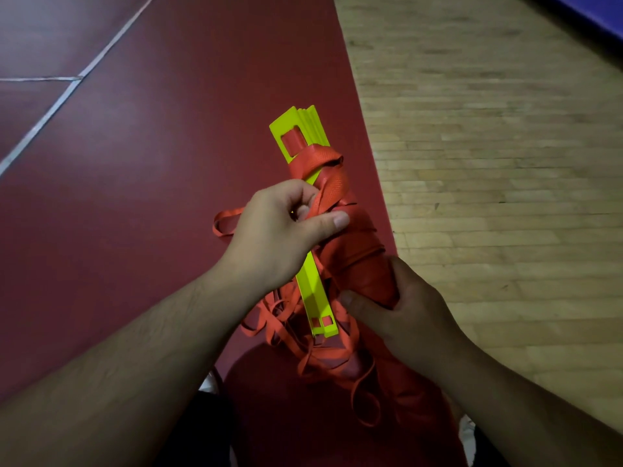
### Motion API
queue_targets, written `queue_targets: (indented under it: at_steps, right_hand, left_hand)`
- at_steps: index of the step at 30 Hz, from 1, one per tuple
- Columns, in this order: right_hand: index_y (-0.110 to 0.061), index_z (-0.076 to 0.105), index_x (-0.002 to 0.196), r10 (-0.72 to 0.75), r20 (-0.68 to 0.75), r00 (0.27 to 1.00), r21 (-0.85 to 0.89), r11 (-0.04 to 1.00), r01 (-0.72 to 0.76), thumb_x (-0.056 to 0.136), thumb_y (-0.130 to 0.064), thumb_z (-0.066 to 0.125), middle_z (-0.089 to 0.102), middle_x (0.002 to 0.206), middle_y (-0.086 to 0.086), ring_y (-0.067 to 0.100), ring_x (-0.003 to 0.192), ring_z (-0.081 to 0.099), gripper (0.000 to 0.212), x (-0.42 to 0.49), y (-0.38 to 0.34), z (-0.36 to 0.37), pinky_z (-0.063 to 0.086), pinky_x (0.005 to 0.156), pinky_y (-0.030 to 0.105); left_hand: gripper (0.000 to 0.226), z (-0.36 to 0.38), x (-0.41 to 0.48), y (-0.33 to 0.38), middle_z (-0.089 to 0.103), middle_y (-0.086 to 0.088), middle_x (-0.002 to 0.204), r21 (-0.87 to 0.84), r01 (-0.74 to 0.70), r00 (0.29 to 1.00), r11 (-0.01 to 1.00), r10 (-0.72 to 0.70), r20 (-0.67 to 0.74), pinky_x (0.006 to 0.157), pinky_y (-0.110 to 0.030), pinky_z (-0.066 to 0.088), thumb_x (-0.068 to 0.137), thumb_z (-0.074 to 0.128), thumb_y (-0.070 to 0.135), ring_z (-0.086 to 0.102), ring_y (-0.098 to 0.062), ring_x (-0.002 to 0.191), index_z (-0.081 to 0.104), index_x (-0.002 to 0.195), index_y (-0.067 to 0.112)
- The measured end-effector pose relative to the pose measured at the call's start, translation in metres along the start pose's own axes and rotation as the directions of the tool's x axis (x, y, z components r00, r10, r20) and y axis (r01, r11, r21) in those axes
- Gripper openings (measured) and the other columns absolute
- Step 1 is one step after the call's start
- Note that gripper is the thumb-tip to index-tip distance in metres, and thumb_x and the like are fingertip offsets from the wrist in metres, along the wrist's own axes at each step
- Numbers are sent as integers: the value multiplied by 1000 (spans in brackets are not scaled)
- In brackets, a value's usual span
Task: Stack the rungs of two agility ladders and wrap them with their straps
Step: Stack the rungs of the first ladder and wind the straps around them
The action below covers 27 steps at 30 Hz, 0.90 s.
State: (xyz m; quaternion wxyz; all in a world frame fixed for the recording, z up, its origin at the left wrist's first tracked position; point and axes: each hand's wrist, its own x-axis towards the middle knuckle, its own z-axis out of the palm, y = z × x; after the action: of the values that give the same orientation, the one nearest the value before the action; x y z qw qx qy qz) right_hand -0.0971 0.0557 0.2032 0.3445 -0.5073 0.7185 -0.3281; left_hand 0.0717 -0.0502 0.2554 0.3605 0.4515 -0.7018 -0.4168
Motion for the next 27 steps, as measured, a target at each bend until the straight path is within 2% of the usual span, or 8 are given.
queue_targets:
  at_steps: [2,5,8,10,14,16,21,27]
  right_hand:
    - [-37,61,97,-5,-4,1000,31,1000,5,68,-63,77,70,81,-18,1,69,65,42,0,1,0,54,65,31]
    - [-37,62,99,-2,2,1000,36,999,2,70,-58,79,71,81,-18,1,70,66,39,0,1,-1,55,67,32]
    - [-39,62,98,-3,13,1000,27,1000,2,68,-63,77,71,81,-18,1,70,66,41,1,2,-1,55,68,32]
    - [-40,62,97,5,14,1000,11,1000,-5,66,-67,75,71,81,-18,1,70,66,42,2,2,-2,56,69,32]
    - [-42,64,97,44,-1,999,19,999,-44,72,-62,77,73,84,-17,0,75,67,35,7,4,-3,57,76,36]
    - [-41,64,97,41,5,999,-3,999,-41,70,-63,77,73,84,-15,1,74,66,37,6,4,-3,56,74,36]
    - [-42,63,95,43,21,999,2,999,-43,71,-63,77,72,83,-16,1,72,66,35,5,4,-3,57,72,35]
    - [-50,59,101,19,39,999,38,999,-21,54,-79,61,70,83,-25,-3,71,66,55,1,-1,2,51,63,23]
  left_hand:
    - [21,0,-1,2,49,-22,68,-166,30,999,986,-24,36,60,-41,40,74,80,31,44,-22,66,64,74,17]
    - [19,1,-1,2,47,-15,70,-241,61,997,969,-47,60,63,-35,35,69,76,34,42,-22,67,64,73,19]
    - [19,-1,1,0,51,-14,67,-145,46,998,988,-41,36,58,-31,39,72,78,34,47,-18,60,66,74,20]
    - [16,-4,3,-4,60,-4,67,-17,26,999,1000,-26,30,58,-28,46,77,80,29,58,-13,56,67,80,20]
    - [15,-9,2,-11,69,9,81,186,-5,998,983,-6,61,74,-29,55,83,78,20,71,-7,72,68,88,30]
    - [13,-9,2,-13,69,9,81,208,-7,998,978,-7,68,75,-30,55,84,77,19,70,-8,72,68,88,27]
    - [18,-7,1,-14,57,12,69,175,11,995,984,-28,95,63,-23,45,82,75,11,52,-3,59,63,84,24]
    - [31,5,-6,-9,50,11,57,294,-36,999,955,46,-28,51,-12,33,87,71,27,47,-1,52,45,71,28]
